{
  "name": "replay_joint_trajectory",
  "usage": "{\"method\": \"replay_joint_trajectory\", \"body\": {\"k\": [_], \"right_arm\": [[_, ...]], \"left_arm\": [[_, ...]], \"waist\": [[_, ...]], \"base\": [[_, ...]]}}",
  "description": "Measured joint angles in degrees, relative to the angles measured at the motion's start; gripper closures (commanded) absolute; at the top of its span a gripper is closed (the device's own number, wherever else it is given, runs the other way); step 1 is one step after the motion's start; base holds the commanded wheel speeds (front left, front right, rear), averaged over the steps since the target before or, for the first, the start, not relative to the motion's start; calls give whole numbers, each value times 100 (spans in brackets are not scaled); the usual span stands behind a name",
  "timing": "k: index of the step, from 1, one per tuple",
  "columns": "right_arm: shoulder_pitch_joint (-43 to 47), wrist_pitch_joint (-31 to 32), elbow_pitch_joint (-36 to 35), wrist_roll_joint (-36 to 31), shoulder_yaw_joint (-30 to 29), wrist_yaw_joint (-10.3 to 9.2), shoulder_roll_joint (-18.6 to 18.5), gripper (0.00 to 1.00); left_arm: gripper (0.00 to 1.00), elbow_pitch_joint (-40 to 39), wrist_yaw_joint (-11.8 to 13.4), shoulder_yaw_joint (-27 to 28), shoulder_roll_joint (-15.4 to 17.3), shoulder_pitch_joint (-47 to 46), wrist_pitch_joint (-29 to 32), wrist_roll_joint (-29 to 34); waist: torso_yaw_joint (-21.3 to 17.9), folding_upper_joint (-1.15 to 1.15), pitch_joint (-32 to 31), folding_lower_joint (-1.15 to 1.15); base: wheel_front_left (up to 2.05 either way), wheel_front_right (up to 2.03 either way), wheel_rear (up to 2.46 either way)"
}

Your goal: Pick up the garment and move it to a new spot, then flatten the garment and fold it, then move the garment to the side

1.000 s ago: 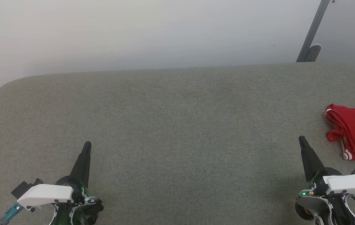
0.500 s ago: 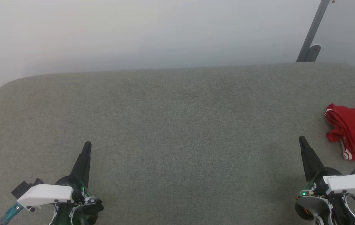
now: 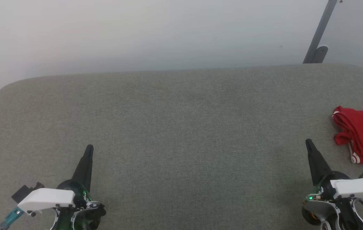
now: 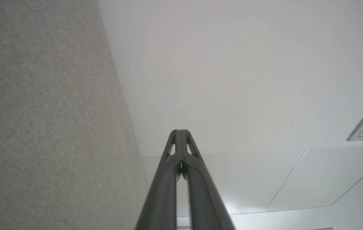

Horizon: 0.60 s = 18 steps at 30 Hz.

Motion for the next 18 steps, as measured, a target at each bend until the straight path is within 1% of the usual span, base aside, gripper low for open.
{"method": "replay_joint_trajectory", "body": {"k": [18], "right_arm": [[0, 0, 1, 0, 1, 0, 0, 100]], "left_arm": [[100, 0, 0, 2, -1, 0, 1, 0]], "waist": [[0, 0, 0, 0]], "base": [[0, 0, 0]]}}
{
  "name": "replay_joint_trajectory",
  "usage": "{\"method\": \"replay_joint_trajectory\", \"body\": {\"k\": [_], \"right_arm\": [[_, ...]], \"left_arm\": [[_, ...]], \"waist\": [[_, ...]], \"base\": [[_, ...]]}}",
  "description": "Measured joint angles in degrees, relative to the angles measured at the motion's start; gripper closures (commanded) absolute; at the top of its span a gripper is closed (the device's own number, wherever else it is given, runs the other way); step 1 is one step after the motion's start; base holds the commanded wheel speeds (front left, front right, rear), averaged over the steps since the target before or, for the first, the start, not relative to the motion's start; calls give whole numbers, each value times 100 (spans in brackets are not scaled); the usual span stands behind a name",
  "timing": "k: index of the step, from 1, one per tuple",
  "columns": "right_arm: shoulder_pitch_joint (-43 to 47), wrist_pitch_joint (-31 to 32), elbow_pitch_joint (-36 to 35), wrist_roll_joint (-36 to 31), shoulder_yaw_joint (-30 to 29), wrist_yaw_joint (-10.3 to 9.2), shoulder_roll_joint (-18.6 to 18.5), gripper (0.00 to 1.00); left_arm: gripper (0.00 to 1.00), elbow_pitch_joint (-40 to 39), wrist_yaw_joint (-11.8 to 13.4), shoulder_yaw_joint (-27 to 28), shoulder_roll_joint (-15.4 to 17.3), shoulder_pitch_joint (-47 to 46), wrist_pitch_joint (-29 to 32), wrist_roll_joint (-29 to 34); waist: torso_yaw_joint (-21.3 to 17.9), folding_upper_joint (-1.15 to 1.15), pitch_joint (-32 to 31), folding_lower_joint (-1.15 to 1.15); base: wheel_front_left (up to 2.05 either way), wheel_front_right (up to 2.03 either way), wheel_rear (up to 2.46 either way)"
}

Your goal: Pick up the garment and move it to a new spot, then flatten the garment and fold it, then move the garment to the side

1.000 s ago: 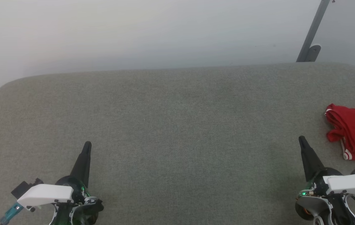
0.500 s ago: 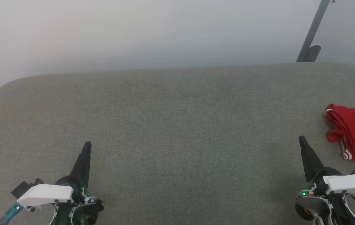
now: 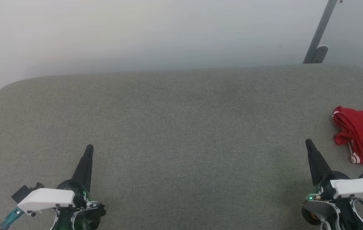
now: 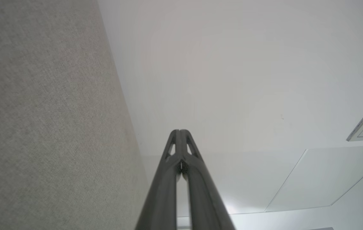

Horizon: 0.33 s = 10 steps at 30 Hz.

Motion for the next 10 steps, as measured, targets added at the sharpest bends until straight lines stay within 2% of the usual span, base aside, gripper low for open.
{"method": "replay_joint_trajectory", "body": {"k": [10], "right_arm": [[0, 0, 1, 1, 0, 0, 0, 100]], "left_arm": [[100, 0, 0, 1, 0, 0, 0, 0]], "waist": [[0, 0, 0, 0]], "base": [[0, 0, 0]]}}
